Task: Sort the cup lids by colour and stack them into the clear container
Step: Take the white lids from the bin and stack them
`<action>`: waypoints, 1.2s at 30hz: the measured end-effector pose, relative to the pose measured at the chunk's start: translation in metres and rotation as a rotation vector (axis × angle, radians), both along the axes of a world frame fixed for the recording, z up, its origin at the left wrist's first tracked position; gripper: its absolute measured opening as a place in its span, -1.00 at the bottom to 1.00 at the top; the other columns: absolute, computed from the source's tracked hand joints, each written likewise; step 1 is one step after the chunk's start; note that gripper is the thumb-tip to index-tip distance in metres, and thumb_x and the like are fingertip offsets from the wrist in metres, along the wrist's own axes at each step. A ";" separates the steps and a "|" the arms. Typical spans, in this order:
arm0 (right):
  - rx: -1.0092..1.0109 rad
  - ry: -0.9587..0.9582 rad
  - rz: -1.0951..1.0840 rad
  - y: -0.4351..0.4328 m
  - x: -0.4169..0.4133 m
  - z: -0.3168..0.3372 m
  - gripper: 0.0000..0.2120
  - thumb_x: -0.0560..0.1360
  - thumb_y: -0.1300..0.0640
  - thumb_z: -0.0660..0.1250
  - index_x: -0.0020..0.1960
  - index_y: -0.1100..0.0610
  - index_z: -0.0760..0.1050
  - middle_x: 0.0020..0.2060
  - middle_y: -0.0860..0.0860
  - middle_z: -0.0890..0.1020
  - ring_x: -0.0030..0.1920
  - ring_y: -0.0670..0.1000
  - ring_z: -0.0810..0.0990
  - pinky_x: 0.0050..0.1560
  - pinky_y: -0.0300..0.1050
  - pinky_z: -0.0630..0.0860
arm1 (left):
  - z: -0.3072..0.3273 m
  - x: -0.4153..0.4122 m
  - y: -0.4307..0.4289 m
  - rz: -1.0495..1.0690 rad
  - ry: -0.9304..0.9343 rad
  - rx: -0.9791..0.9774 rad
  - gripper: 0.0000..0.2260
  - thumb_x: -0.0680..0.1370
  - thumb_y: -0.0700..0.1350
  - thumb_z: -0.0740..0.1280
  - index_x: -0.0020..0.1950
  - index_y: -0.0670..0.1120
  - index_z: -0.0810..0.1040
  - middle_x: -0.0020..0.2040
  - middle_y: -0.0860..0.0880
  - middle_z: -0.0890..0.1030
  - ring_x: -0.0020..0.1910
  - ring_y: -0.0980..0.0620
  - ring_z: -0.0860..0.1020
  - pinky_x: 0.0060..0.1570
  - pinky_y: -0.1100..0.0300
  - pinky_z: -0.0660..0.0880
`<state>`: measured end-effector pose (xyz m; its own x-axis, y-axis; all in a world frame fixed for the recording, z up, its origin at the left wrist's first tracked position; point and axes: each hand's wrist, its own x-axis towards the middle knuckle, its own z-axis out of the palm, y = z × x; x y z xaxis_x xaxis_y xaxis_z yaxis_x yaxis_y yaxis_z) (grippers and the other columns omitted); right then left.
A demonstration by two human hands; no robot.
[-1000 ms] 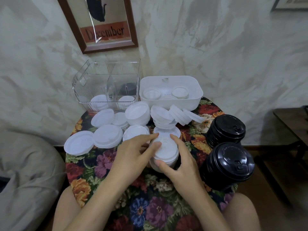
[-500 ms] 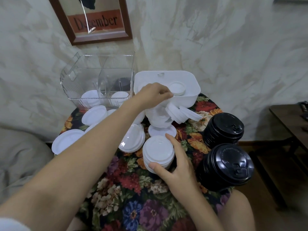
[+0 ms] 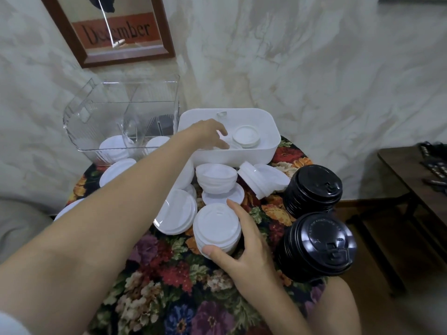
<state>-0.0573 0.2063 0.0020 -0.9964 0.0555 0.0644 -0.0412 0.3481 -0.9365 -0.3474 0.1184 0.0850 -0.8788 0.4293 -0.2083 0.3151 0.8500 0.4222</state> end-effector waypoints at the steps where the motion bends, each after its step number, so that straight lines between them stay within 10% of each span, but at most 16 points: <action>1: 0.001 -0.001 0.001 0.000 0.000 0.000 -0.26 0.42 -0.24 0.53 0.43 -0.49 0.17 0.32 -0.59 0.26 0.38 -0.44 0.26 0.19 -0.45 0.32 | -0.003 -0.004 0.001 -0.005 -0.034 -0.044 -0.51 0.56 0.09 0.48 0.44 0.02 0.50 0.38 -0.03 0.54 0.22 -0.08 0.57 0.20 0.09 0.48; 8: 0.012 0.005 0.001 0.001 0.001 -0.001 -0.25 0.43 -0.22 0.53 0.44 -0.49 0.16 0.33 -0.55 0.28 0.39 -0.41 0.28 0.19 -0.49 0.31 | -0.018 -0.011 0.003 0.005 0.128 -0.128 -0.83 0.56 -0.05 0.44 0.15 0.00 0.65 0.20 -0.03 0.65 0.07 -0.07 0.58 0.03 0.12 0.48; 19: -0.009 0.034 -0.008 -0.001 0.000 -0.002 -0.25 0.36 -0.35 0.48 0.45 -0.45 0.19 0.33 -0.54 0.30 0.38 -0.43 0.29 0.17 -0.54 0.30 | 0.031 0.058 -0.030 0.241 0.411 0.542 -0.92 0.56 -0.02 0.39 -0.05 -0.01 0.55 -0.21 0.10 0.60 -0.26 0.12 0.54 -0.20 0.13 0.42; 36: -0.047 0.051 -0.022 -0.002 -0.001 -0.003 -0.13 0.33 -0.37 0.46 0.56 -0.22 0.24 0.42 -0.31 0.44 0.41 -0.27 0.41 0.35 -0.20 0.42 | -0.034 0.246 -0.100 -0.023 0.163 0.593 -0.65 0.61 0.01 0.41 0.37 0.30 0.55 0.40 0.33 0.47 0.45 0.27 0.40 0.38 0.21 0.36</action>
